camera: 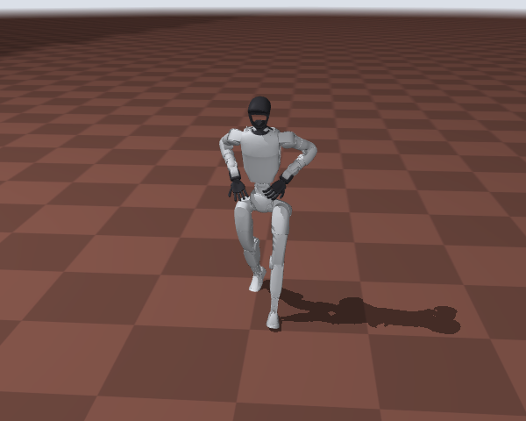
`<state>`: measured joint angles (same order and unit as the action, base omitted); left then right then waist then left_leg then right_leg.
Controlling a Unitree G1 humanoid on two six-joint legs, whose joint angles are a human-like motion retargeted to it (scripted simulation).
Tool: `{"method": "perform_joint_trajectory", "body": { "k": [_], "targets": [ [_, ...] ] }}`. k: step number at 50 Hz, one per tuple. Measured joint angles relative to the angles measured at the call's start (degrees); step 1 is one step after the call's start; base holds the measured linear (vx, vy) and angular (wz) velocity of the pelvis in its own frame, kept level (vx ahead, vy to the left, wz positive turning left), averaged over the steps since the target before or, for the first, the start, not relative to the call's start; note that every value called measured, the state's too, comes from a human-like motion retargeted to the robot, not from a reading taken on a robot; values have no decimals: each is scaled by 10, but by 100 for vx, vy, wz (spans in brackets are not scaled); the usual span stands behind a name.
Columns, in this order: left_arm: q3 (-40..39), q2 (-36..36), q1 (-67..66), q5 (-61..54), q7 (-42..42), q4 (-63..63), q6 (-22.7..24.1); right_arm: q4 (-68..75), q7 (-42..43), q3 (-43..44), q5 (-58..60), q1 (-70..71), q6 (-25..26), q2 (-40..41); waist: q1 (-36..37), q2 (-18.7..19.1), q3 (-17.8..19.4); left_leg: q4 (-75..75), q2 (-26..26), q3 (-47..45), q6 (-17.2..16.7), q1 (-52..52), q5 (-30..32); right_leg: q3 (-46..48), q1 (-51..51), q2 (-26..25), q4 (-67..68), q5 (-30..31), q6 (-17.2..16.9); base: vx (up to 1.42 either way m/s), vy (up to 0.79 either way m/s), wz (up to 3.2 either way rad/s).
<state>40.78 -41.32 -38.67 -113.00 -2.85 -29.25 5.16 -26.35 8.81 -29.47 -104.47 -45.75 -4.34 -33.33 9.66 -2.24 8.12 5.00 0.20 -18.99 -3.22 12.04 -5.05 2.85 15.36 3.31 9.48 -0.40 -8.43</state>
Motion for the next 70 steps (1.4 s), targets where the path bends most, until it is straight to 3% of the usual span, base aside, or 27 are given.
{"method": "perform_joint_trajectory", "body": {
  "k": [5,7,10,14,17,20,23,25,30,35,40,42,45,48,51,54,58,62,67,70],
  "targets": [
    [29,-1,6,0,20,8,-10,8,-27,4,4,-11,23,-12,-18,30,-20,-12,27,33,2,-62,-57,24,-129,-13,288,142,9,72,23,22],
    [34,-2,4,0,11,11,-14,8,-21,8,-1,-14,28,-16,-30,39,-25,-22,32,45,-4,-74,-77,30,-196,-17,377,145,12,62,20,40],
    [35,-2,3,0,2,13,-19,4,-16,17,-13,-16,29,-20,-53,50,-29,-35,32,61,-13,-86,-100,41,-283,-17,440,89,26,58,17,56],
    [35,3,-1,0,8,17,-22,-5,-21,27,-19,-20,19,-23,-88,58,-29,-45,22,89,-18,-107,-126,73,-348,-2,371,1,51,55,12,75],
    [37,12,2,0,11,23,-19,-10,-18,33,-18,-18,10,-24,-123,52,-20,-47,1,120,-18,-129,-142,85,-362,6,232,-17,53,55,6,109],
    [44,23,4,0,0,27,-12,-12,-2,37,-15,-15,9,-25,-158,30,-4,-49,-35,157,-14,-164,-161,76,-345,14,37,31,30,59,0,124],
    [46,31,6,0,-19,28,2,-16,22,31,-8,-5,11,-30,-182,6,21,-49,-59,185,-8,-216,-183,96,-322,21,-123,100,-26,65,-6,87],
    [46,31,4,0,-24,27,9,-19,28,24,-3,-3,10,-35,-184,0,29,-49,-59,190,-9,-244,-194,133,-338,15,-145,92,-66,66,-17,24],
    [45,27,11,0,-31,26,18,-20,34,14,7,10,4,-38,-178,4,13,-59,-43,202,-26,-283,-195,162,-349,-28,-145,54,-66,71,-20,13],
    [51,31,15,0,-32,30,23,-23,27,7,13,12,-3,-37,-176,-1,-7,-131,-81,271,-12,-297,-109,133,-276,13,-145,53,-51,81,2,40],
    [51,28,15,0,-55,35,5,-24,53,-7,-3,7,-5,-32,-140,-38,-20,-418,-133,231,7,-160,33,111,-204,61,-145,-1,-20,73,-16,-15],
    [48,24,15,0,-65,33,1,-24,65,-9,-3,4,-5,-29,-123,-49,-28,-529,-132,188,31,-74,38,103,-194,72,-144,-13,-20,63,-14,-24],
    [46,18,16,0,-69,27,2,-20,74,-13,-2,2,-6,-24,-94,-67,-31,-610,-113,126,82,26,-11,86,-186,85,-133,-31,-28,58,-12,-43],
    [45,13,18,0,-67,22,7,-15,73,-19,0,2,-8,-18,-69,-81,-28,-577,-96,82,117,86,-68,67,-179,92,-119,-48,-39,55,-9,-56],
    [46,10,24,0,-72,19,15,-7,73,-24,2,10,-11,-12,-42,-80,-23,-452,-79,60,121,114,-76,44,-173,83,-106,-66,-43,55,-5,-77],
    [44,7,30,0,-84,17,26,0,72,-25,7,18,-13,-8,-15,-60,-10,-265,-52,57,96,106,-33,18,-152,52,-97,-84,-37,59,0,-104],
    [43,5,33,0,-81,12,42,0,63,-24,10,22,-22,-9,9,-21,15,-54,-6,35,28,79,16,-8,-90,5,-99,-107,-30,65,6,-95],
    [48,1,38,0,-65,9,45,-1,57,-25,6,20,-32,-11,11,-11,22,0,9,-34,-27,84,-20,-20,-37,-4,-100,-121,-34,69,10,-44],
    [49,-1,49,0,-58,10,37,4,55,-24,-1,23,-29,-6,15,-12,5,0,4,-32,-17,56,-8,-45,-2,-8,-71,-99,-21,76,14,-30],
    [52,1,48,0,-51,9,37,7,44,-21,1,18,-23,1,12,-8,-7,0,6,-5,-3,19,16,-56,8,-17,-19,-37,-13,82,18,-12]
  ]
}}
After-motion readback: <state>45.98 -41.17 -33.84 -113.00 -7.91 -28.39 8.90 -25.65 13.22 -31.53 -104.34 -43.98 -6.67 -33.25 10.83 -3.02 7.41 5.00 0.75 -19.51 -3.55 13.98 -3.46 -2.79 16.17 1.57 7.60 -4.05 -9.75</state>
